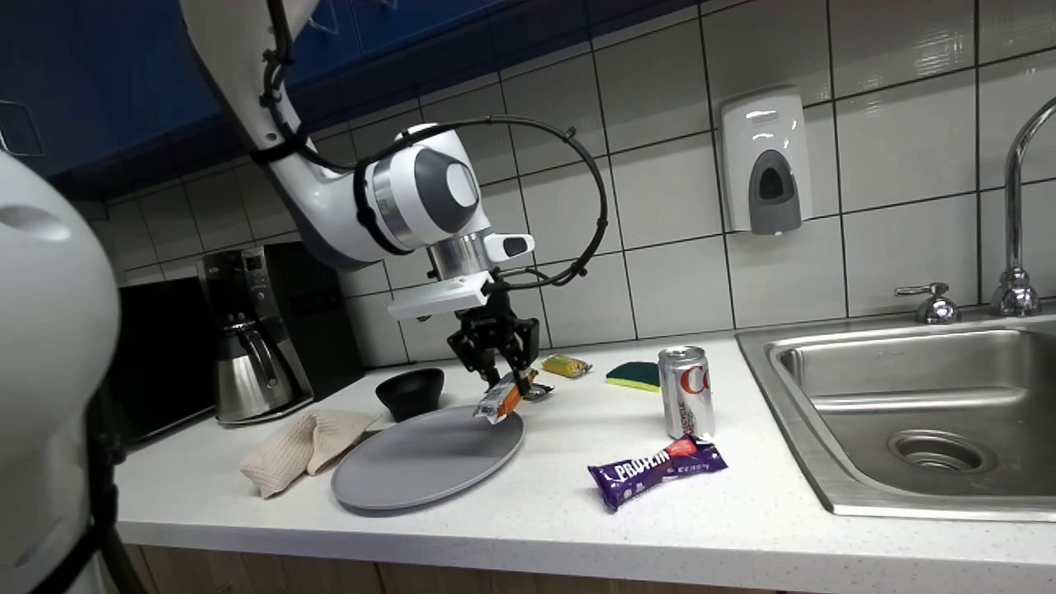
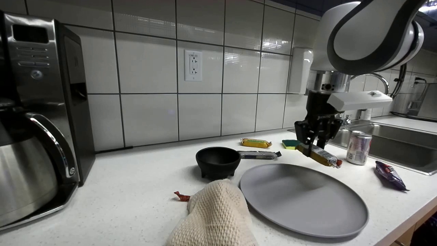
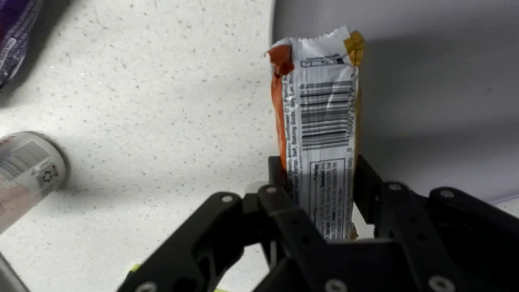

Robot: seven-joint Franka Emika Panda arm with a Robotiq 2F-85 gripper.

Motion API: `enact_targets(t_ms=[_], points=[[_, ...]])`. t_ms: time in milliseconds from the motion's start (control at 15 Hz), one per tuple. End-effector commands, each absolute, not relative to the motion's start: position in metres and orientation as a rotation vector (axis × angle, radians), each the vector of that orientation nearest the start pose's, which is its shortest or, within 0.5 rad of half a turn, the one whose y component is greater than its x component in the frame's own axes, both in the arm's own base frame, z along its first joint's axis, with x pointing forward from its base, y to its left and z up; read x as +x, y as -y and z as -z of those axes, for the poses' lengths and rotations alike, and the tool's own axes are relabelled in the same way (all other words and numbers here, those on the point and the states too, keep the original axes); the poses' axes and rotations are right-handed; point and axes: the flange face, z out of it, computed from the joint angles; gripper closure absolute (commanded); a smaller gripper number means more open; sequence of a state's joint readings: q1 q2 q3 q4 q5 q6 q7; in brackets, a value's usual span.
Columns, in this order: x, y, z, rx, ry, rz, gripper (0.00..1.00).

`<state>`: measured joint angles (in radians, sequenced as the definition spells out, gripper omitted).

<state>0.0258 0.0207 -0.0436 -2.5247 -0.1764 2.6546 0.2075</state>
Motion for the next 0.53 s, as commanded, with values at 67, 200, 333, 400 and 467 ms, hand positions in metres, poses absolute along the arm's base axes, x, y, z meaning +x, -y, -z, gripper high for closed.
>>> enact_targets(t_ms=[67, 200, 333, 400, 467], points=[[0.466, -0.040, -0.285, -3.206, 0.006, 0.172, 0.82], [0.465, -0.056, -0.285, -3.200, 0.062, 0.171, 0.82], [0.464, -0.075, -0.284, -3.190, 0.121, 0.164, 0.82], [0.463, -0.084, -0.283, -3.182, 0.149, 0.160, 0.82], [0.462, -0.092, -0.282, -3.175, 0.172, 0.157, 0.82]])
